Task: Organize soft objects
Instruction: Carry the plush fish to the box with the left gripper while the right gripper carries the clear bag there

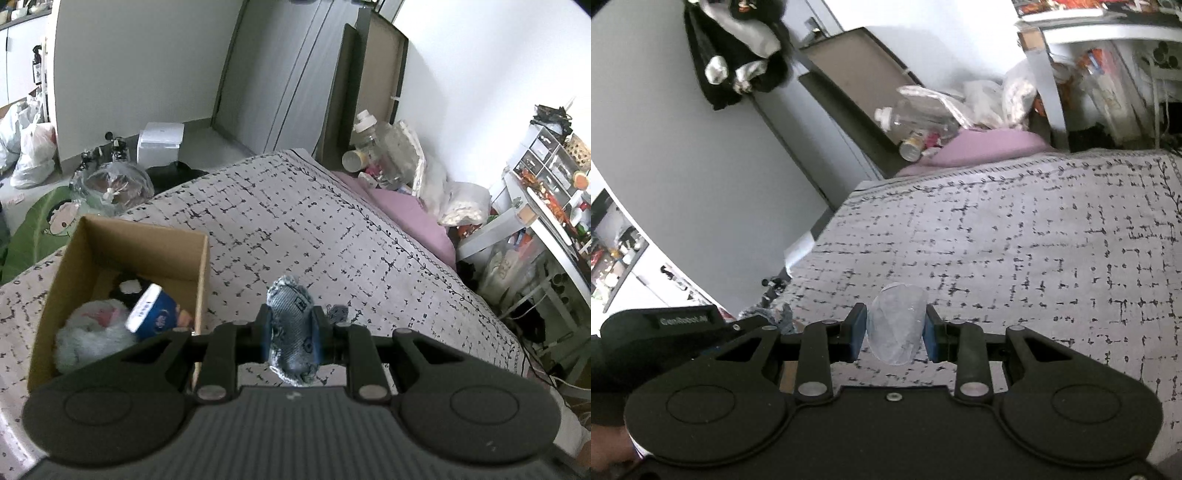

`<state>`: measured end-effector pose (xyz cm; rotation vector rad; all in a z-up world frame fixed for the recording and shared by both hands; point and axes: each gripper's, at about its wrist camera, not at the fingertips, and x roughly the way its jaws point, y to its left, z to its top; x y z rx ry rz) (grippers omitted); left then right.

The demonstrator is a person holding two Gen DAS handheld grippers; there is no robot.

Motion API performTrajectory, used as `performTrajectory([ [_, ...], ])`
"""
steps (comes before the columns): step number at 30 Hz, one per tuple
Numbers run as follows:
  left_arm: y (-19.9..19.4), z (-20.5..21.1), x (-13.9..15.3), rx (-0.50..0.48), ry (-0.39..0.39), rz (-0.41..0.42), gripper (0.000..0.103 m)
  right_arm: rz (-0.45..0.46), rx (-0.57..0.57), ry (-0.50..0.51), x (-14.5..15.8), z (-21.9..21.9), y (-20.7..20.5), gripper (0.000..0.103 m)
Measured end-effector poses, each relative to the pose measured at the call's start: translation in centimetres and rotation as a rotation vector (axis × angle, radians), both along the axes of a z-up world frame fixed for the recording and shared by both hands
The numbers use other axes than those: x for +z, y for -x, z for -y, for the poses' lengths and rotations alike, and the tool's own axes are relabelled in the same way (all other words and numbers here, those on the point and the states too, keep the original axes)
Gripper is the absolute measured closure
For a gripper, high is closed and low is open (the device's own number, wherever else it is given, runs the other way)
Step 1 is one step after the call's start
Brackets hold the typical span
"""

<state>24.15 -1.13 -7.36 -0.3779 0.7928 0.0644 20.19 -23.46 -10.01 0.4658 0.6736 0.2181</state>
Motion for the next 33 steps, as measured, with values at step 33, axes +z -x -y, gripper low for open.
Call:
performTrajectory([
  [33,5.4,-11.9,0.7,0.016,0.003,-0.009,0.082,0.080,0.143,0.045,3.1,-10.8,2.9,0.071],
])
